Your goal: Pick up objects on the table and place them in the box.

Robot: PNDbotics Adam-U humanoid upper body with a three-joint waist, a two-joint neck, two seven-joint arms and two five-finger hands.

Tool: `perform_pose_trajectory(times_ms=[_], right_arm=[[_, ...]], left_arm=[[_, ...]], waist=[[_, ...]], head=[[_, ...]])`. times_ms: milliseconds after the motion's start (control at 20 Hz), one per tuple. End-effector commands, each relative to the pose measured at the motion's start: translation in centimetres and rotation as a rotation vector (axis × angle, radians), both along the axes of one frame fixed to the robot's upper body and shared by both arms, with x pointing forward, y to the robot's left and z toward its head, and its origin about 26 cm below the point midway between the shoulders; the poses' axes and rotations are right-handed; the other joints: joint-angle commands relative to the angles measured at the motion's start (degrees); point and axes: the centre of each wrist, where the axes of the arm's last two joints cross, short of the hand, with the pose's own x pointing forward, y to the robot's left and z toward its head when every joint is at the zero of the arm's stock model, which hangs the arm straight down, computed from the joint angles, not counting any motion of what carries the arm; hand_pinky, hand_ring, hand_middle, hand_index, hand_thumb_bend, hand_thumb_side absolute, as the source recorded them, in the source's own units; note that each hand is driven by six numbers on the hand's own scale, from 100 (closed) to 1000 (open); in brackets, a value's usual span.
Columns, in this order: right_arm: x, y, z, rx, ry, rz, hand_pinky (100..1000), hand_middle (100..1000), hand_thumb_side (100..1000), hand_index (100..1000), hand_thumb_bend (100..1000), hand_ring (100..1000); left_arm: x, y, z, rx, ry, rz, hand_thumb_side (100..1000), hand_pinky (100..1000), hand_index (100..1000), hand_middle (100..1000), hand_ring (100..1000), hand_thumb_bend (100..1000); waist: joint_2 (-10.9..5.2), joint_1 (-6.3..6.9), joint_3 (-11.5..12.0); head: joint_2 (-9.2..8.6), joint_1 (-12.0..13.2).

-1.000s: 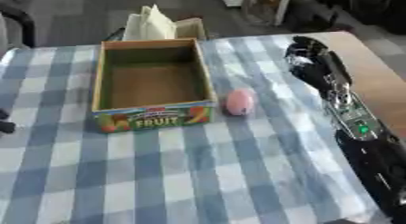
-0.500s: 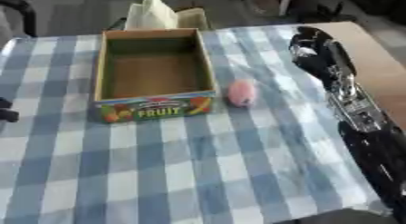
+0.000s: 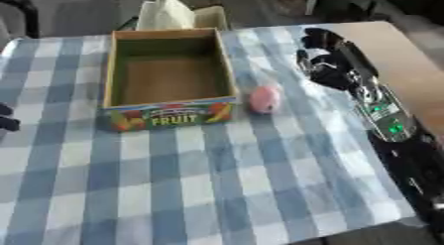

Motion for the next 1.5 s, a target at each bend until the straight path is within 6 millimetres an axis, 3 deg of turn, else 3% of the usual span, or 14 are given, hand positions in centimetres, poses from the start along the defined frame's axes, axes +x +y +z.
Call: perform_pose_trajectory(times_ms=[50,250,1500], right_arm=[[0.2,-0.6,2.2,-0.159,-0.022,0.047,647,816,332,915,181,874],[0.6,-0.3,2.1,-0.254,0.012,0.091,658,830,360,921,221,884],[1.6,1.0,0.0,-0.538,0.178,0.212,671,810,382,889,258,864]], left_arm=[[0.0,0.3,0.8,0.014,-0.022,0.007,857,690,568,523,485,100],[0.0,0.3,0.8,0.014,-0.023,0.006,857,690,568,523,484,100],[0.0,0.3,0.7,0.015,-0.022,0.002,857,690,569,522,483,100]], waist=[[-1.02,0.01,0.12],[-1.04,-0.03,0.23],[-1.08,0.21,0.3]], head=[[0.22,-0.26],[0.19,-0.31],[0.36,-0.49]])
